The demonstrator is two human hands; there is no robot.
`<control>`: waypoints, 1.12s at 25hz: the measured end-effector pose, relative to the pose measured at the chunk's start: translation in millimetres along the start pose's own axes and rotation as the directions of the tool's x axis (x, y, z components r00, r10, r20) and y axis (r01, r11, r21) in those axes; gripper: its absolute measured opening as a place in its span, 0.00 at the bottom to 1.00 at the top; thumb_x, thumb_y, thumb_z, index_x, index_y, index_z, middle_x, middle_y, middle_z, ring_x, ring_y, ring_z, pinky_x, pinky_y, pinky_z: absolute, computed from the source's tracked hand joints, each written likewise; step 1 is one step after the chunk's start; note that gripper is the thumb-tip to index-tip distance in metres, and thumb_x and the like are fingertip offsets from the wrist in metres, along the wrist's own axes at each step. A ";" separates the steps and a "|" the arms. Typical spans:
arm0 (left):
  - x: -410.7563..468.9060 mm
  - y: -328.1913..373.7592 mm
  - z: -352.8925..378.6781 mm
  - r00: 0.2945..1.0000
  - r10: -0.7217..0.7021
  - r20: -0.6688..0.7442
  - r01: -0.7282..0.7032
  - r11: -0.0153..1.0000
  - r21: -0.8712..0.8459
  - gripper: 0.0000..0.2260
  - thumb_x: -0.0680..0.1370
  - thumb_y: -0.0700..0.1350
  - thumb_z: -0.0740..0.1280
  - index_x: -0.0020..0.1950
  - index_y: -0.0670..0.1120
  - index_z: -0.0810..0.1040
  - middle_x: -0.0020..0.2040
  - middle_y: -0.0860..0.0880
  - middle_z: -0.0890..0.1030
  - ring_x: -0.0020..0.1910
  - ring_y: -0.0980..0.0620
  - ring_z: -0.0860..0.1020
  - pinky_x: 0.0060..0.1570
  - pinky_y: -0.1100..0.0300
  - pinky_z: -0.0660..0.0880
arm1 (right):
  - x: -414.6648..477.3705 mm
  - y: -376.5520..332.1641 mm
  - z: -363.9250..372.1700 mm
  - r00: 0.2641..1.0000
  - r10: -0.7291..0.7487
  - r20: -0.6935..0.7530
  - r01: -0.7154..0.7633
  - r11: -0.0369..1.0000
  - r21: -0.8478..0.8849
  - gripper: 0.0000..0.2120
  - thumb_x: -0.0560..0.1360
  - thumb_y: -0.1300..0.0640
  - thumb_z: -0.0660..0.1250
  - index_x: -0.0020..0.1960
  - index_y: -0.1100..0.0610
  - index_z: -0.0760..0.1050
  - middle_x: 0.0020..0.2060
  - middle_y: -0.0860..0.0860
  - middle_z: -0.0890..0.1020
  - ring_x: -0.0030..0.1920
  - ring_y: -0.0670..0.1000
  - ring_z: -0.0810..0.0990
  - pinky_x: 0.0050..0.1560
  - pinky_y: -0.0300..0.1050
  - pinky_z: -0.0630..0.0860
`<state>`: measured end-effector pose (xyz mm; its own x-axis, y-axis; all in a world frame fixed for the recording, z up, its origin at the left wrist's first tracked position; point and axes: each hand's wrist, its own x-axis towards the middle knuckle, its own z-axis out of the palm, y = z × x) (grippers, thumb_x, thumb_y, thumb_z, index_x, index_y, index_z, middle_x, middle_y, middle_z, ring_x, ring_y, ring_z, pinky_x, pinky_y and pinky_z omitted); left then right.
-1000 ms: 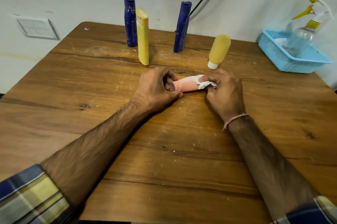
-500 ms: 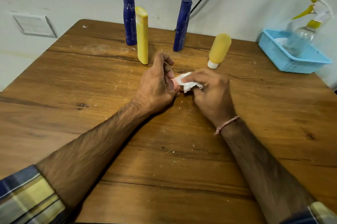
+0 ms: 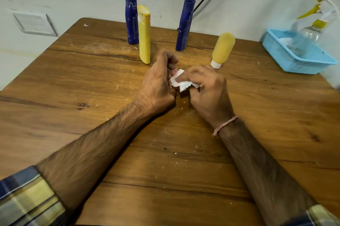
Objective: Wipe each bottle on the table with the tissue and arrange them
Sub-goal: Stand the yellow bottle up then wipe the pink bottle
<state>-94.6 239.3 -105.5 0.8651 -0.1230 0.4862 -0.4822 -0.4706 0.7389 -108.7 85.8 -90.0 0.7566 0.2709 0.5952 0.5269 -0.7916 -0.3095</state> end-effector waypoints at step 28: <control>1.6 -8.0 2.7 0.994 0.104 -0.040 -0.103 0.994 0.029 0.29 0.69 0.38 0.76 0.64 0.49 0.65 0.52 0.50 0.75 0.50 0.55 0.77 0.51 0.59 0.79 | 2.6 20.6 -5.2 0.964 0.258 -0.067 -0.261 0.965 -0.024 0.18 0.74 0.70 0.65 0.59 0.56 0.80 0.57 0.51 0.82 0.61 0.49 0.77 0.65 0.39 0.68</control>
<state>-89.0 240.5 -111.9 0.8039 -0.1367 0.5788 -0.5648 -0.4806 0.6709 -97.9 67.3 -91.0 0.8392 0.0197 0.5434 0.3020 -0.8479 -0.4357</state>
